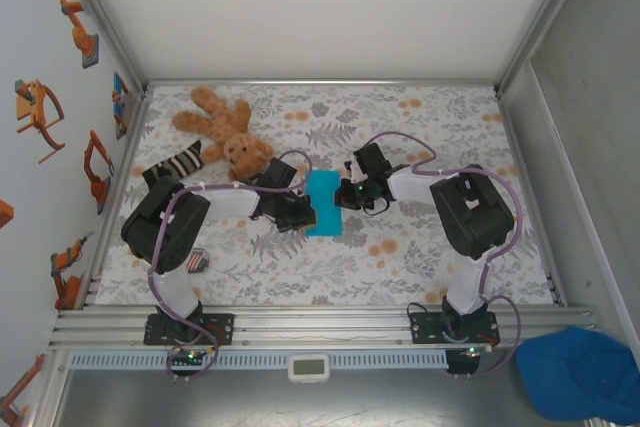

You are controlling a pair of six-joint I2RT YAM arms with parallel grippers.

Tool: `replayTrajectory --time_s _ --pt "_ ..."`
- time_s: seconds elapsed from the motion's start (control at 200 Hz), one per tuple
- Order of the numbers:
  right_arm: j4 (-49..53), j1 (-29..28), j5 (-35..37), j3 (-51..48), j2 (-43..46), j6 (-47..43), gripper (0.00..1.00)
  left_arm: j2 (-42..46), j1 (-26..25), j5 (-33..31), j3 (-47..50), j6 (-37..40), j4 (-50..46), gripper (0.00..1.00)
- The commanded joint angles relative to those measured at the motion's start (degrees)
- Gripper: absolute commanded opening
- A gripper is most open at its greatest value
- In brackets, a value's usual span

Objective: Fold a paper plane with a square sheet of paper (pick it up from the middle)

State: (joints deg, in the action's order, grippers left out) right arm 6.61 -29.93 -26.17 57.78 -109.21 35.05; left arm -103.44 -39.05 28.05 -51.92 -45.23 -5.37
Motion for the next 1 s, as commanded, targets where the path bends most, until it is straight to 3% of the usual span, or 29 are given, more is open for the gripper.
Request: replayTrajectory --time_s 0.0,0.165,0.446,0.696,0.851,0.997 --pt "14.0 0.9 11.5 -4.9 -7.1 -1.0 0.00 -0.7 -1.2 -0.5 1.5 3.0 -4.4 0.00" --pt "13.9 0.9 11.7 -4.8 -7.4 -1.0 0.00 2.8 -1.8 -3.8 7.0 5.3 -9.8 0.00" --pt "13.8 0.9 11.6 -4.7 -7.7 -0.9 0.00 12.8 -2.2 -4.7 14.2 2.7 -9.3 0.00" --pt "12.1 0.9 7.7 -3.2 -4.0 0.9 0.00 20.8 -2.0 -12.1 5.0 4.7 -12.6 0.00" --pt "6.4 0.8 0.4 0.8 3.8 5.7 0.01 18.5 -0.6 -15.2 -0.2 4.2 -10.5 0.05" --pt "5.5 0.9 3.2 4.4 10.9 8.0 0.12 14.6 1.7 -12.8 -3.1 1.7 -5.6 0.12"
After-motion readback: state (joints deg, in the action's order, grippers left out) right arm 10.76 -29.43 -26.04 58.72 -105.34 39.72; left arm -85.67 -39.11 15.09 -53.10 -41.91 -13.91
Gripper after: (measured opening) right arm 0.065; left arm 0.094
